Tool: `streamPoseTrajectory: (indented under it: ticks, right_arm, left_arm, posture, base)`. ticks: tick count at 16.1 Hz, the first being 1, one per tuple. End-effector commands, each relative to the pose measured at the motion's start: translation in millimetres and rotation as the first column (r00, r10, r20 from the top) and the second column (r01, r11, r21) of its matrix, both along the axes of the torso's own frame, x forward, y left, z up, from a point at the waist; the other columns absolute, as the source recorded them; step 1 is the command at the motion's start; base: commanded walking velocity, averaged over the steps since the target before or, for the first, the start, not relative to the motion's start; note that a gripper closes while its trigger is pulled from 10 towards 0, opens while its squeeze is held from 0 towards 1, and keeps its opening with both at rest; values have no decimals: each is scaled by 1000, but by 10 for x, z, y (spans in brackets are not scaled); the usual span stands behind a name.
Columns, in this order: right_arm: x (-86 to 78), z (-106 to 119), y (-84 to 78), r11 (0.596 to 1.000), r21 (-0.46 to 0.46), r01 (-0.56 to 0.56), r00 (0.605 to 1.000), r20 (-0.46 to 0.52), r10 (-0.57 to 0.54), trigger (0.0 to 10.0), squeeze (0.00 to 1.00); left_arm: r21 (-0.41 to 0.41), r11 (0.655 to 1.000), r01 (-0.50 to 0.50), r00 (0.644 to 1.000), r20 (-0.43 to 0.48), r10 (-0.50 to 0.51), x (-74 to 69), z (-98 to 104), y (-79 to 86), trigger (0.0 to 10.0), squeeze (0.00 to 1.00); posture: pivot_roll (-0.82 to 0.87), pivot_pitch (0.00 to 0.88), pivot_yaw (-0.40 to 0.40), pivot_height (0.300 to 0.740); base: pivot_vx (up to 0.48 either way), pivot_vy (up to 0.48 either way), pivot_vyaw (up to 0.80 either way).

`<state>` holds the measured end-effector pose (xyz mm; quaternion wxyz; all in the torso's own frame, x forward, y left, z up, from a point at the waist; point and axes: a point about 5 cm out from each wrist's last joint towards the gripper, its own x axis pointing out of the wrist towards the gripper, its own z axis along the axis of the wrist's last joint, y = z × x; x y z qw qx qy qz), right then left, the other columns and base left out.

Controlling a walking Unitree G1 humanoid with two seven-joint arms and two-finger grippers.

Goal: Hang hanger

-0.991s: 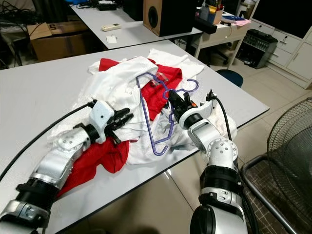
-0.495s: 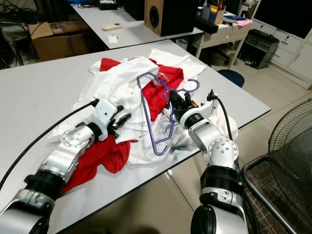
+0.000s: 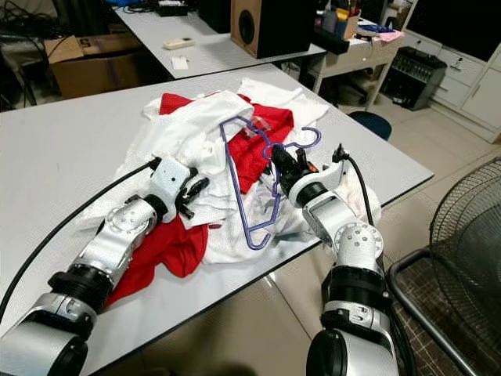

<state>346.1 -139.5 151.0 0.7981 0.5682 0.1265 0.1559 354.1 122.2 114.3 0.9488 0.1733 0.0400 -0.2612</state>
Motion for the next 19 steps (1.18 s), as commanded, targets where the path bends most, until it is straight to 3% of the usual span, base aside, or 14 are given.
streamPoseTrajectory:
  ticks: [1,5,8,13,16,18,19]
  right_arm:
    - [8,33,-25,1000,-10,1,1000,15,-1,10000,0]
    - [14,35,-21,1000,-9,0,1000,14,0,10000,0]
    - [24,27,-34,1000,-12,-1,1000,8,1,10000,0]
    - [87,107,-75,999,-28,-30,998,48,32,10000,0]
    - [128,119,-61,998,-40,-46,998,47,48,10000,0]
    - [166,98,-59,999,-23,-44,999,16,44,10000,0]
    - [176,94,-61,999,-17,-40,999,9,40,10000,0]
  left_arm:
    - [-2,1000,-17,1000,6,17,32,25,13,0,0]
    - [-3,1000,-13,1000,26,13,36,29,17,0,0]
    - [132,989,66,986,145,-85,-84,76,77,0,0]
    - [223,966,130,950,251,-185,-320,158,188,0,0]
    - [309,930,198,898,324,-298,-447,234,112,0,0]
    - [379,889,257,818,405,-409,-569,321,11,0,0]
    - [390,879,274,801,413,-433,-604,325,-11,0,0]
  posture:
    - [-10,0,-34,740]
    - [-9,0,-37,740]
    - [-9,0,-37,740]
    - [11,0,-53,740]
    - [16,0,-57,740]
    - [19,0,-58,740]
    - [19,0,-58,740]
  base:
    - [0,0,0]
    - [0,0,0]
    - [0,0,0]
    - [0,0,0]
    - [0,0,0]
    - [0,0,0]
    - [0,0,0]
